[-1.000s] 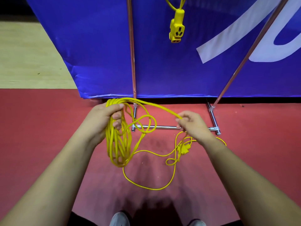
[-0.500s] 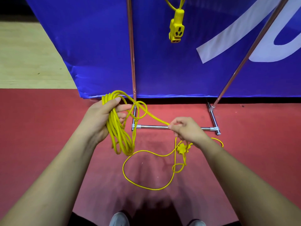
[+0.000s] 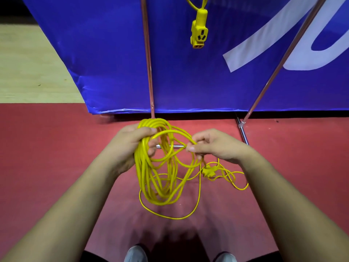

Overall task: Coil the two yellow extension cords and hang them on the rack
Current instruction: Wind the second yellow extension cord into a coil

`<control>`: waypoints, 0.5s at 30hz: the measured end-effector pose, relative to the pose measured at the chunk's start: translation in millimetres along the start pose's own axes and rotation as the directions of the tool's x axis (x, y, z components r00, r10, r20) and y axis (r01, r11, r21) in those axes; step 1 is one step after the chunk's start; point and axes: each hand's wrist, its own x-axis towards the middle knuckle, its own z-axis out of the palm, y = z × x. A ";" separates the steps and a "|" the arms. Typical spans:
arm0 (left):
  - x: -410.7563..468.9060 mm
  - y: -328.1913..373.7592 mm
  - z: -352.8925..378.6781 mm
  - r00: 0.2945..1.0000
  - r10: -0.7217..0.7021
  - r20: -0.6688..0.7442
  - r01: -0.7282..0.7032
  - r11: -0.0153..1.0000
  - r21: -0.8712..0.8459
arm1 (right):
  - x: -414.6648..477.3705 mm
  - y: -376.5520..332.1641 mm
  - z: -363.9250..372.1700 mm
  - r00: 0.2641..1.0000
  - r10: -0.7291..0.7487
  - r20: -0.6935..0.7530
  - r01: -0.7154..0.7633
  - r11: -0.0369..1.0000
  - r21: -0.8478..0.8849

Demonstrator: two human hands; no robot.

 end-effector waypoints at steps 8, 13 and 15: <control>-5.6 -5.1 1.4 0.968 -0.232 0.095 0.210 0.957 0.198 | 4.8 11.1 -2.5 0.935 -0.025 -0.353 0.073 0.989 0.125; -4.5 -8.9 4.9 0.966 -0.251 0.068 0.249 0.968 0.036 | 7.1 -24.6 27.4 0.959 -0.192 -0.208 0.169 0.978 -0.125; -3.2 -8.9 3.6 0.969 -0.234 0.075 0.235 0.972 -0.005 | 10.8 -30.9 37.5 0.953 -0.213 -0.216 0.199 0.976 -0.088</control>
